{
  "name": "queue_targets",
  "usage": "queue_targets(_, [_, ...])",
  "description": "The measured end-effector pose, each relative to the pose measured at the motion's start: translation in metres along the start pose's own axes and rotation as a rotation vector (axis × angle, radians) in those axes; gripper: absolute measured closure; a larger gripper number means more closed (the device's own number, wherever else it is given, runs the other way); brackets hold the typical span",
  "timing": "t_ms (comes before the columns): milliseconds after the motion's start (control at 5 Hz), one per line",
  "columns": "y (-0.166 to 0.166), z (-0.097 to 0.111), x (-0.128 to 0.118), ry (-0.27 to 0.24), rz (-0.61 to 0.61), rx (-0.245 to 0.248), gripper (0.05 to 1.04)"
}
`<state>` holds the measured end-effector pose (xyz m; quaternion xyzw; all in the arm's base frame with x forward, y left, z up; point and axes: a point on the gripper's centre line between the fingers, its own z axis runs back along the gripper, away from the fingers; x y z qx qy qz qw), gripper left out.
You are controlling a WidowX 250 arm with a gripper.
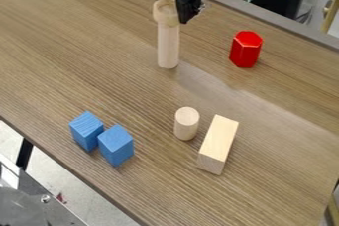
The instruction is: Put the ring on the cylinder
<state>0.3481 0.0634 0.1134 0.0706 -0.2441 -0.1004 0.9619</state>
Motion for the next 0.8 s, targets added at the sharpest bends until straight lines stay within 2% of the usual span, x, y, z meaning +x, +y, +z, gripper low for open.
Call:
queue_targets(200, [0.000,-0.002,-0.002,0.000,0.007,0.012,0.071])
queue_targets(400, [0.000,-0.002,-0.002,-0.002,0.018,0.007,0.077])
queue_targets(600, [0.000,0.006,0.002,-0.024,0.024,0.006,0.083])
queue_targets(800, [0.000,0.028,0.008,-0.077,0.033,0.010,0.083])
